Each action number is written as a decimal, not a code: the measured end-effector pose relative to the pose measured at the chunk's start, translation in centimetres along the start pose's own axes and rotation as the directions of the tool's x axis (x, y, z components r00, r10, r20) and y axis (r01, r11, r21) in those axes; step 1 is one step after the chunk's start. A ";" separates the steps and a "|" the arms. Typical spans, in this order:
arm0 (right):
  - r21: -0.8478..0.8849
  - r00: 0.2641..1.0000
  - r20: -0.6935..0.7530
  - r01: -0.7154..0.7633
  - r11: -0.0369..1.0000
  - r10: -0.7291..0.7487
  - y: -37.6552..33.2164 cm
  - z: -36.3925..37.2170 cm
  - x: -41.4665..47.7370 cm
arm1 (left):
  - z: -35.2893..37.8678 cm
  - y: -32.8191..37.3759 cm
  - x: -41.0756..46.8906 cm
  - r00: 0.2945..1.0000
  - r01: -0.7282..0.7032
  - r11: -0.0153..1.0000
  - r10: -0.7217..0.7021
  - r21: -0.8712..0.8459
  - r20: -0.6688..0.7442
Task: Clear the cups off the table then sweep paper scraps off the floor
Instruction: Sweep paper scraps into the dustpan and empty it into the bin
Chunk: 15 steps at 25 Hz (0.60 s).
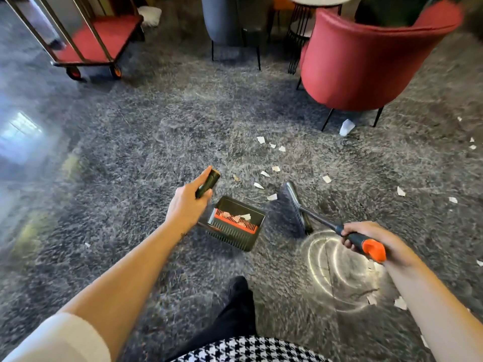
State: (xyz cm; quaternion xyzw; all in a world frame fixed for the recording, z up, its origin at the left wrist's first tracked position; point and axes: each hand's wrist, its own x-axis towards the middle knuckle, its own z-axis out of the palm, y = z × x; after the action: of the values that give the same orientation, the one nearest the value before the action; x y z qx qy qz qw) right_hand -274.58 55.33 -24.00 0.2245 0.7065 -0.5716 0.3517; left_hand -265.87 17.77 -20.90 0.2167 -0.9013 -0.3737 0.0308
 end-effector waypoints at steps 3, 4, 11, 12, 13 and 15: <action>0.096 1.000 -0.019 -0.006 0.995 0.008 -3.3 3.3 3.4 | -1.4 -0.1 6.7 0.999 -0.015 1.000 0.014 0.015 0.048; 0.136 0.999 -0.039 -0.031 0.990 0.037 -4.9 4.5 4.8 | -1.7 -0.2 9.1 0.997 -0.010 1.000 0.009 0.024 0.072; 0.345 0.990 -0.081 -0.080 0.935 0.115 -14.5 9.6 13.0 | -1.2 -0.6 21.5 0.989 0.015 0.996 -0.028 0.091 0.143; 0.346 0.992 -0.077 -0.065 0.936 0.098 -16.2 9.6 14.3 | -1.1 -0.7 23.6 0.988 0.021 0.994 -0.036 0.104 0.147; 0.332 0.994 -0.073 -0.047 0.942 0.075 -17.8 9.6 15.6 | -1.0 -0.9 25.4 0.988 0.032 0.992 -0.049 0.121 0.147; 0.224 0.999 -0.033 -0.005 0.975 0.012 -20.9 9.8 17.3 | -1.1 -0.8 28.1 0.985 0.054 0.990 -0.074 0.127 0.153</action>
State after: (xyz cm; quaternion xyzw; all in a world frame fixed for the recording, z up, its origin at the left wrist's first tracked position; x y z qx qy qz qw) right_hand -298.47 39.23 -24.42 0.2754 0.6426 -0.6421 0.3146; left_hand -290.77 4.94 -23.66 0.2167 -0.9148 -0.3343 -0.0661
